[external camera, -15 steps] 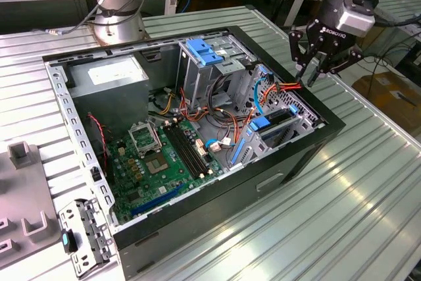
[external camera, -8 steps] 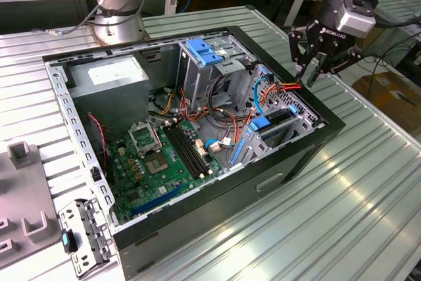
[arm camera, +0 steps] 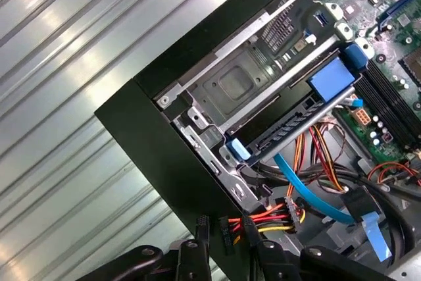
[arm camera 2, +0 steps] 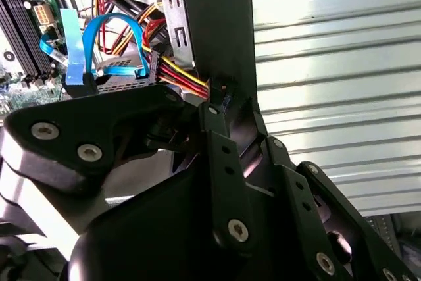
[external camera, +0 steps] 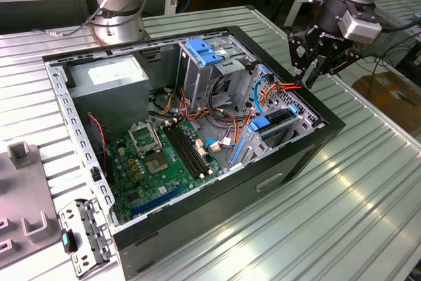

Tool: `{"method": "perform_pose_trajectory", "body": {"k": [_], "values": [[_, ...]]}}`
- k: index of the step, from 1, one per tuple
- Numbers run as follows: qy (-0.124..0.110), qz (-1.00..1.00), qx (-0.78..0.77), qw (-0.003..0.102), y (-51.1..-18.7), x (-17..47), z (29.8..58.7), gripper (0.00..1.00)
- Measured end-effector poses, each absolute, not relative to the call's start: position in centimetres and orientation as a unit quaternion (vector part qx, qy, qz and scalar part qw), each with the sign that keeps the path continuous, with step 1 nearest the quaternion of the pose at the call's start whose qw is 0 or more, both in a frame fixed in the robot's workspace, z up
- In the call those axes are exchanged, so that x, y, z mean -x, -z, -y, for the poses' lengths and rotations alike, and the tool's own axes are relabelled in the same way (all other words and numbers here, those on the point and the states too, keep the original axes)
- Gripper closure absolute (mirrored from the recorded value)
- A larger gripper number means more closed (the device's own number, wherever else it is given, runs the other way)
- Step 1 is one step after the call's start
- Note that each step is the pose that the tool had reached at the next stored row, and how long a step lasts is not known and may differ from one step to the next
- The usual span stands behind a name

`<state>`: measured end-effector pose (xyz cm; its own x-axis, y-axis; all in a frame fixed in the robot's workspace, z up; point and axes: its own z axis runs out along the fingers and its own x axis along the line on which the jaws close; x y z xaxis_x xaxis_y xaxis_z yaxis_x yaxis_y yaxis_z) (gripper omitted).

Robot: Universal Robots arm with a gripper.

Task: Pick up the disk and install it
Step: 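Insert the first disk wire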

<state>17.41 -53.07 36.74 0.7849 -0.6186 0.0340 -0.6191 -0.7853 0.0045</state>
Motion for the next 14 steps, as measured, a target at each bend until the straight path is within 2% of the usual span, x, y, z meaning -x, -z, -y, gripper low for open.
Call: {"method": "perform_pose_trajectory", "body": {"k": [1, 3, 4, 14], "values": [[-0.015, 0.326, -0.945, 0.008, -36.7, -17.4, 53.1, 0.69], [-0.015, 0.326, -0.945, 0.007, -36.8, -17.4, 53.1, 0.82], [-0.015, 0.325, -0.945, 0.008, -37.0, -17.4, 53.1, 0.84], [-0.015, 0.326, -0.945, 0.008, -37.1, -16.4, 53.1, 0.84]]}}
